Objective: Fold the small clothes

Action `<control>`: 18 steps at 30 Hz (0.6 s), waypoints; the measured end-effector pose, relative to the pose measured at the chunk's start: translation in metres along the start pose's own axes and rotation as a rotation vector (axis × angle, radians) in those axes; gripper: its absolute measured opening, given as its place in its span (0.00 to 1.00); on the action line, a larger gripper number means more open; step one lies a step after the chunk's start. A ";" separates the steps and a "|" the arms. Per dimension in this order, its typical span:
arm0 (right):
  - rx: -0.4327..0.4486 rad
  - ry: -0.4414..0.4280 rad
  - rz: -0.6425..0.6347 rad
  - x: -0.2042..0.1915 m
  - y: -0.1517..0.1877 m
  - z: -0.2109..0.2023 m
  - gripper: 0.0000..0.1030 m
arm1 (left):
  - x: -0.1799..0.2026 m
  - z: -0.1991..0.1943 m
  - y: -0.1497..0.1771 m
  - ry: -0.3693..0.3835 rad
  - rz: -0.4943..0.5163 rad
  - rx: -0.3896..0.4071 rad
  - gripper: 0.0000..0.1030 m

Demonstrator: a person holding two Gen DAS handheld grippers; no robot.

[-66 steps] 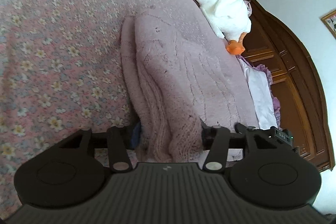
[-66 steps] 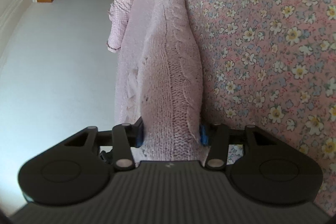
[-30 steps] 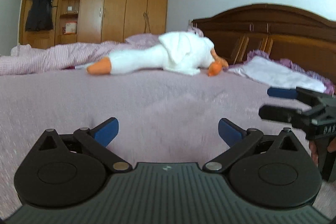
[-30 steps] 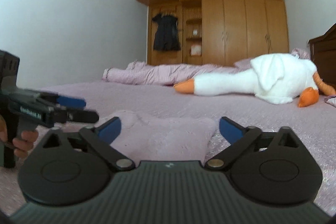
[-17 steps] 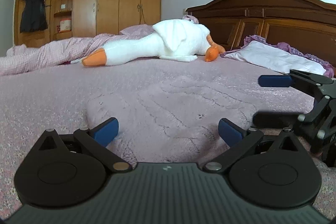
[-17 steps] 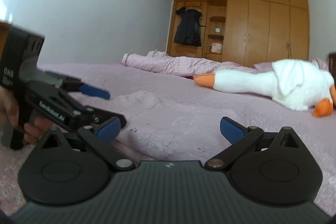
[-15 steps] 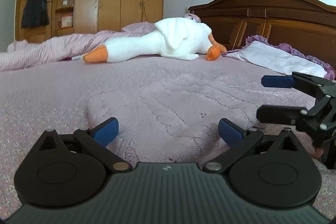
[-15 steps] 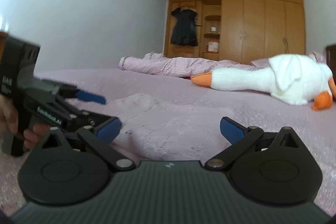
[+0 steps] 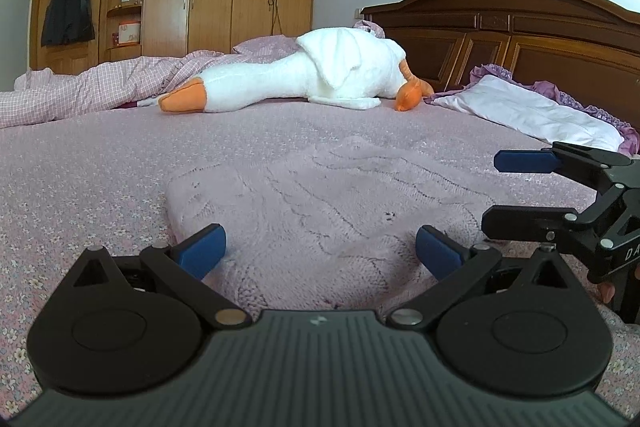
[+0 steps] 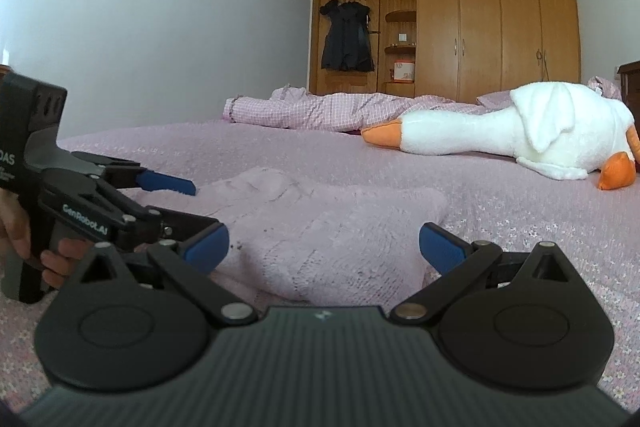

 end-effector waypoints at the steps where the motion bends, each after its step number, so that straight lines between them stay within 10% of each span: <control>1: -0.002 0.001 0.001 0.000 0.000 0.000 1.00 | 0.000 0.000 0.000 0.000 0.000 0.000 1.00; 18: -0.018 0.005 0.000 -0.003 0.000 0.002 1.00 | -0.001 0.001 0.001 0.001 -0.004 -0.008 1.00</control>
Point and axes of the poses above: each gripper's, at about its wrist camera, not at the fingertips, and z roughly the way its jaws point, x to its right, y to its underside, the point moved 6 cm from there along z, roughly the way its jaws point, and after that the axes turned 5 degrees about y, right-handed, at the moved point
